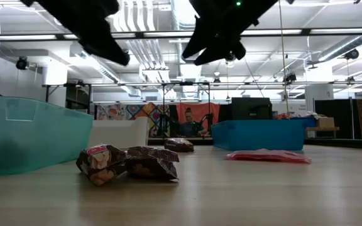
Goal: Sort candy
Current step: Put the brown chocolate bar into the green bin
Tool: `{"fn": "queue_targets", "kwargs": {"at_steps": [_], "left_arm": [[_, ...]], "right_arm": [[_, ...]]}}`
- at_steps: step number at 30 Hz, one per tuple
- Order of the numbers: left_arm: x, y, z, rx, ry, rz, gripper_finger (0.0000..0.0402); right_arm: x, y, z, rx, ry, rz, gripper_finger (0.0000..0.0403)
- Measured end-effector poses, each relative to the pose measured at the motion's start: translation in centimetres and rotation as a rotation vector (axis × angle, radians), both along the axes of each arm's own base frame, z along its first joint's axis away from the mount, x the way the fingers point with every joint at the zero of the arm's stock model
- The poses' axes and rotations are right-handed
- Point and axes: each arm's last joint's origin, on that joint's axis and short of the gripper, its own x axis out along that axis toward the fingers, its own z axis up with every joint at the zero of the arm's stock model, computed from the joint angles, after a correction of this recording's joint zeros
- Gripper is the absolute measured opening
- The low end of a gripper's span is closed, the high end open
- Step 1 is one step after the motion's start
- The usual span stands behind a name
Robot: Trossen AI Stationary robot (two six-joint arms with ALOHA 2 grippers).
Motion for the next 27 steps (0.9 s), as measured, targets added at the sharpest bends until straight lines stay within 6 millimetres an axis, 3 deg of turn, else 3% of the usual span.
{"fn": "queue_targets", "kwargs": {"at_steps": [7,16,20,27], "left_arm": [[-2.5,-2.3,-0.2,-0.035,-0.215,-0.098,0.0119],[-4.6,-2.3,-0.7,-0.064,-0.288,-0.087,0.0119],[-4.9,-2.2,-0.7,-0.059,-0.302,-0.090,0.0119],[-4.9,-2.2,-1.4,-0.057,-0.293,-0.090,0.0119]], "right_arm": [[2.0,-1.5,-0.7,0.055,0.122,-0.011,0.0224],[5.1,-3.6,-3.0,0.135,0.288,0.033,0.0224],[6.6,-5.2,-4.4,0.248,0.307,0.080,0.0224],[8.5,-7.4,-6.8,0.286,0.353,0.015,0.0224]]}}
